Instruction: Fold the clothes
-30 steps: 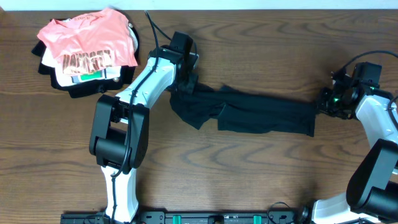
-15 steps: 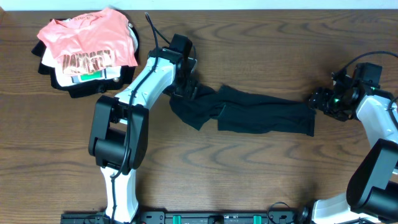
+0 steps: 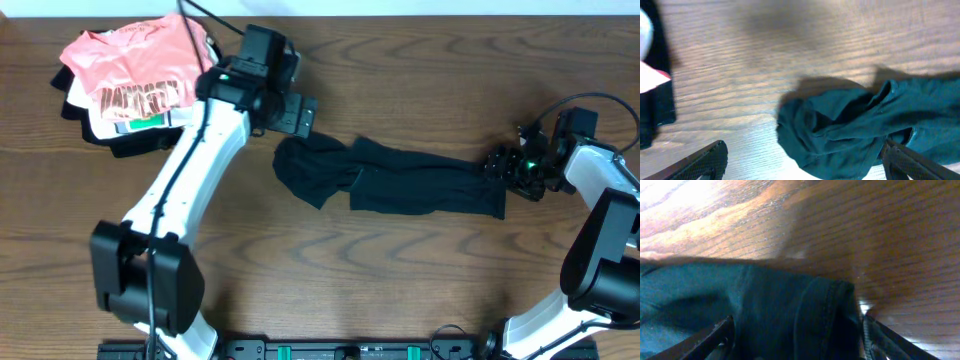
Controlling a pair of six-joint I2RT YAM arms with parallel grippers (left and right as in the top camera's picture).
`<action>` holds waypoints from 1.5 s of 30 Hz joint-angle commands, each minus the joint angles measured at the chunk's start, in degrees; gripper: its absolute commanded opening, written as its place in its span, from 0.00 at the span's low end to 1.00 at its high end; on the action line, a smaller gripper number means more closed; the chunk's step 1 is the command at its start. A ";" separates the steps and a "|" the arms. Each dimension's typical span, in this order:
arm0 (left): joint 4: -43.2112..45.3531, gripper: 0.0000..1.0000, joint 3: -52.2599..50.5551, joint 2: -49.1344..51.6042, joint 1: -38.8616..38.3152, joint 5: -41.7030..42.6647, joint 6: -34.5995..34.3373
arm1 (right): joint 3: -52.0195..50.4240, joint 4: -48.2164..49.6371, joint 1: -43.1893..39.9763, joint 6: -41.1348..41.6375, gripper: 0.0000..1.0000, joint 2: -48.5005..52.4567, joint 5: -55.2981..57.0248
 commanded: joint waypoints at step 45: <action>-0.50 0.98 0.83 -1.92 3.58 -0.48 -4.48 | 16.11 -16.28 13.00 1.38 0.07 2.21 18.05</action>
